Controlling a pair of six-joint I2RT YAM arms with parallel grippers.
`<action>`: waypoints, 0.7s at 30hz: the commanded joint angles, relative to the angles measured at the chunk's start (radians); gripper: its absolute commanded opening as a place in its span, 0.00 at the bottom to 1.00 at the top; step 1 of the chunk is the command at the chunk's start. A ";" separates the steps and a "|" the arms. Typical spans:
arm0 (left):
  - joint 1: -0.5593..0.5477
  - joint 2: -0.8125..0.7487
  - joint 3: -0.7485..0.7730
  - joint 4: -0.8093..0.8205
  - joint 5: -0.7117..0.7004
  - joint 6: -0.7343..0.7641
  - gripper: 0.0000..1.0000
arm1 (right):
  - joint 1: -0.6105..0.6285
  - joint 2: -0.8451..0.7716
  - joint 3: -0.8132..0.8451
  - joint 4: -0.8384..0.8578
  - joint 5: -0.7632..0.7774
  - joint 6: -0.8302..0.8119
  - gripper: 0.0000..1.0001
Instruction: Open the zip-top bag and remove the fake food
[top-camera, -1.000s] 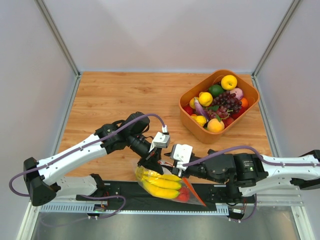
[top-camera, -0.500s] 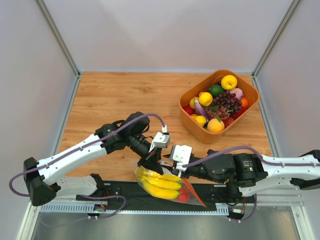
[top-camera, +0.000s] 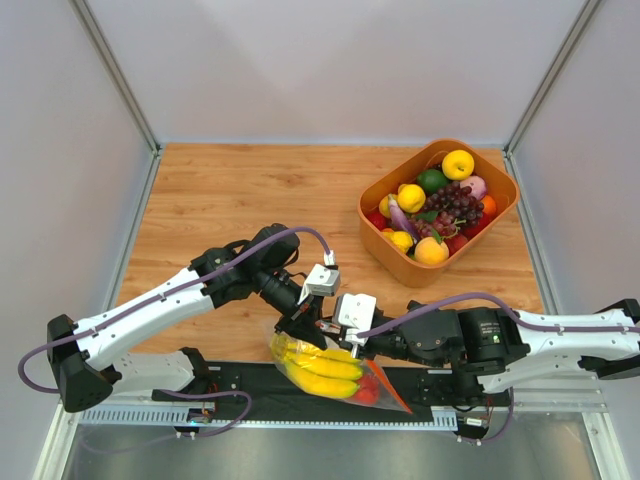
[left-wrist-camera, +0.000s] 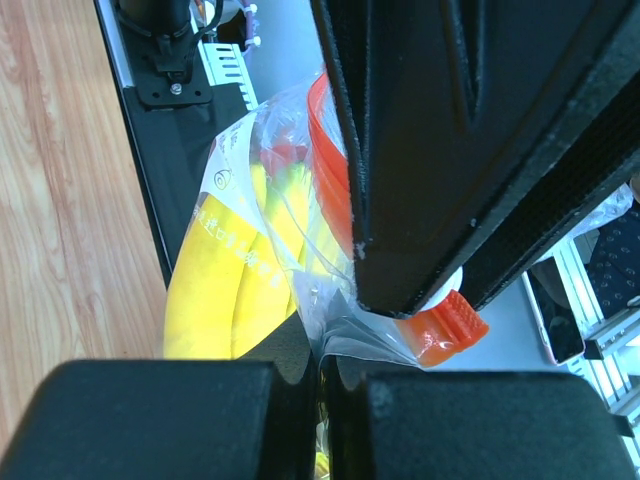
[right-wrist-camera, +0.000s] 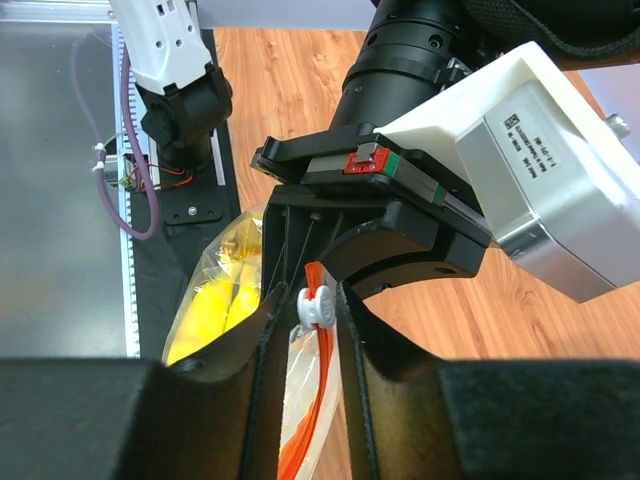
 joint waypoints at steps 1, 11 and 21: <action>0.004 -0.006 0.036 0.027 0.049 0.007 0.00 | 0.005 -0.001 0.024 -0.006 0.014 -0.001 0.25; 0.004 -0.007 0.036 0.027 0.056 0.010 0.00 | 0.007 0.007 0.022 -0.028 0.045 0.000 0.16; 0.004 -0.012 0.039 0.022 0.031 0.012 0.19 | 0.007 0.002 0.018 -0.028 0.137 0.005 0.00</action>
